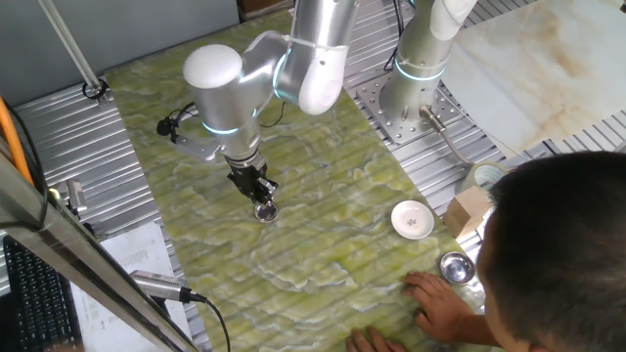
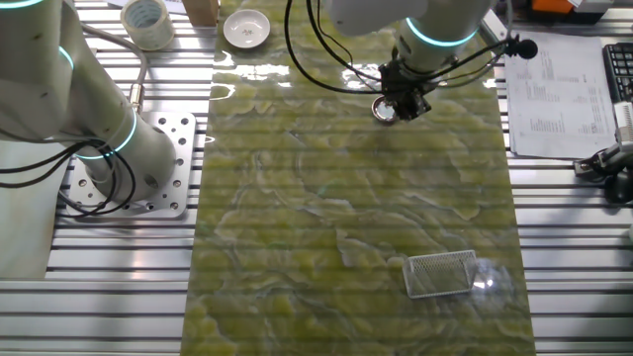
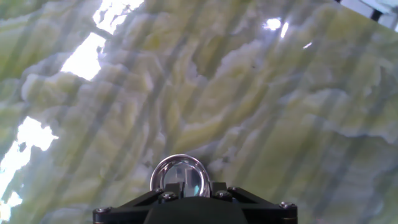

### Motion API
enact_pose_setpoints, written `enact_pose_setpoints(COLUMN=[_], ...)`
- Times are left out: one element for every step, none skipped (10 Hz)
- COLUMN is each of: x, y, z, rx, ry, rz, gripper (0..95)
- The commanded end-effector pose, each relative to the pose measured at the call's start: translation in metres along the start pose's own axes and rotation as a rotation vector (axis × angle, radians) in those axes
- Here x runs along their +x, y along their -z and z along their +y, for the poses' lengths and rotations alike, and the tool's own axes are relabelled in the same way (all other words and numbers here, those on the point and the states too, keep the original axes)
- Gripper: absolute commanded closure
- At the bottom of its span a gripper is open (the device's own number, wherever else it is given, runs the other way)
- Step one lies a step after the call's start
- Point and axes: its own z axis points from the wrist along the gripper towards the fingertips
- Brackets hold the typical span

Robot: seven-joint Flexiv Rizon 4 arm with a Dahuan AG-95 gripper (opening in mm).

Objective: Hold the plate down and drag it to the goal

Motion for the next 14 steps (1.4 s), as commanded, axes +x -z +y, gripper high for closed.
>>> enact_pose_setpoints(x=[-0.005, -0.007, -0.007, -0.007, -0.006, -0.005, -0.002, 0.001, 0.003, 0.003, 0.003, 0.003, 0.003, 0.003], y=[-0.005, -0.009, -0.009, -0.009, -0.009, -0.010, -0.012, -0.014, -0.015, -0.016, -0.016, -0.016, -0.016, -0.016], z=[0.012, 0.018, 0.018, 0.018, 0.018, 0.018, 0.018, 0.018, 0.018, 0.018, 0.018, 0.018, 0.018, 0.018], rx=[0.005, 0.021, 0.032, 0.036, 0.044, 0.045, 0.049, 0.051, 0.051, 0.051, 0.051, 0.051, 0.050, 0.051], ry=[-0.114, -0.137, -0.136, -0.137, -0.133, -0.133, -0.138, -0.139, -0.140, -0.143, -0.144, -0.144, -0.145, -0.146], rz=[-0.002, 0.003, 0.017, 0.021, 0.029, 0.034, 0.038, 0.037, 0.037, 0.036, 0.035, 0.034, 0.035, 0.038], gripper=[95.0, 95.0, 95.0, 95.0, 95.0, 95.0, 95.0, 95.0, 95.0, 95.0, 95.0, 95.0, 95.0, 95.0])
